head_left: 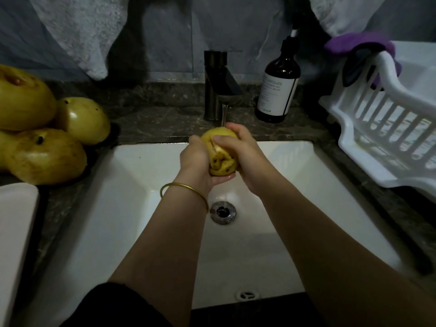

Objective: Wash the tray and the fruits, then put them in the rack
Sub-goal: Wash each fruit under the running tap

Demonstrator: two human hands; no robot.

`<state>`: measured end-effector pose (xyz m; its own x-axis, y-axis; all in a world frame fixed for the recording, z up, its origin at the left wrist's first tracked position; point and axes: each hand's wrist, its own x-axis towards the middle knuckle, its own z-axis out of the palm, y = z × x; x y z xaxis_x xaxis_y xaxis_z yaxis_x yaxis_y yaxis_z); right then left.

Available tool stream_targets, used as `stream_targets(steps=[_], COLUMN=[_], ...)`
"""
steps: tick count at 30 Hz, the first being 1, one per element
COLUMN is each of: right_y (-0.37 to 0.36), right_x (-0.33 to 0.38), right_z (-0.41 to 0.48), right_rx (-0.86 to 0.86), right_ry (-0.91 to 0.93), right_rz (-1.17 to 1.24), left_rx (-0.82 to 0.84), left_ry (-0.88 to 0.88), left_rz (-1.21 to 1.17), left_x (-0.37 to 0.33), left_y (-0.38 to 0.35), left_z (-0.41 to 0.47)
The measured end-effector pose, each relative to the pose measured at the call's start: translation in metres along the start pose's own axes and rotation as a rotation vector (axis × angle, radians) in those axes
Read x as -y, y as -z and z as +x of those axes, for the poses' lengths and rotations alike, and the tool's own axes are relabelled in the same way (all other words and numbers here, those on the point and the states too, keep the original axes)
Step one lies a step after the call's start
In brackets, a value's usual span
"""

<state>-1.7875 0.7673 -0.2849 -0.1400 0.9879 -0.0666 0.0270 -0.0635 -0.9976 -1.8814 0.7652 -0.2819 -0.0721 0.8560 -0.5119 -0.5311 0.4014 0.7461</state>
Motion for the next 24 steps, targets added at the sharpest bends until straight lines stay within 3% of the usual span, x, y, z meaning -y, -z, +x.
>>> stream_targets(steps=[3,6,11,15,24], right_y=[0.0,-0.004,0.0,0.001,-0.003], right_x=[0.004,0.002,-0.002,-0.003,0.002], right_z=[-0.006,-0.005,0.002,0.003,0.003], right_rx=[0.031,-0.076,-0.252,-0.293,-0.073], right_ry=[0.092,0.189,0.111,0.087,0.007], right_rz=[-0.084,-0.208,-0.246,-0.197,-0.031], left_rx=[0.004,0.054,0.197,0.228,0.136], left_ry=[0.013,0.009,-0.05,-0.072,-0.024], left_rz=[-0.066,-0.05,0.194,0.209,-0.123], left_x=[-0.002,-0.002,0.003,0.0,-0.004], left_y=[0.0,-0.001,-0.006,-0.005,0.003], left_z=[-0.004,-0.01,-0.006,-0.01,-0.004])
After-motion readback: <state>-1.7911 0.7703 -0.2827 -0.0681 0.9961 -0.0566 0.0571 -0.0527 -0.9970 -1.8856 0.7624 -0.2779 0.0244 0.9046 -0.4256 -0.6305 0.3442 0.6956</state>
